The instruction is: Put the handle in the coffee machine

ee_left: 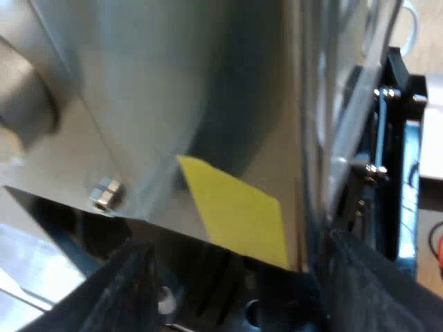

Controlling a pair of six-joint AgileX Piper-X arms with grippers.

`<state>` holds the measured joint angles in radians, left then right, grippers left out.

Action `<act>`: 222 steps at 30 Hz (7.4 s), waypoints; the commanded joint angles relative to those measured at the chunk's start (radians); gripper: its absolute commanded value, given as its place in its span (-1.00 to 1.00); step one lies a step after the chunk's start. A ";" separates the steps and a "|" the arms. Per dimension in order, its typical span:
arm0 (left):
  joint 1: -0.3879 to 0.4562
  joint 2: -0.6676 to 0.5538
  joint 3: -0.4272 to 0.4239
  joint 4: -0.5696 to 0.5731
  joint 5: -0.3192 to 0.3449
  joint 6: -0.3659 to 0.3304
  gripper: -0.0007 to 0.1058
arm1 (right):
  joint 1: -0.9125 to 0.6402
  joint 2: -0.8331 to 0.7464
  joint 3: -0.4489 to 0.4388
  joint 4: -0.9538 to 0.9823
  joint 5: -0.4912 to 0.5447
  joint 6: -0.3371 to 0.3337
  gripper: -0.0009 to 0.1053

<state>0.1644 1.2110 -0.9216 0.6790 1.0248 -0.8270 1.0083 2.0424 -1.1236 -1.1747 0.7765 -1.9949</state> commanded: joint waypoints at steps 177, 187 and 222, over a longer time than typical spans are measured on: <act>-0.401 -0.148 -0.041 0.505 -0.482 -0.607 -0.98 | 0.159 -1.023 0.445 1.112 -0.400 0.228 0.24; -0.585 -0.151 -0.041 0.498 -0.536 -0.616 -0.98 | 0.162 -1.026 0.443 1.167 -0.442 0.288 0.24; -0.789 -0.105 -0.096 0.325 -0.457 -0.522 -0.98 | 0.161 -1.136 0.443 1.292 -0.444 0.293 0.23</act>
<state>-0.5950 1.1017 -1.0030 1.1295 0.3588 -1.3627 1.1671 0.9154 -0.6699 0.1143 0.3348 -1.7007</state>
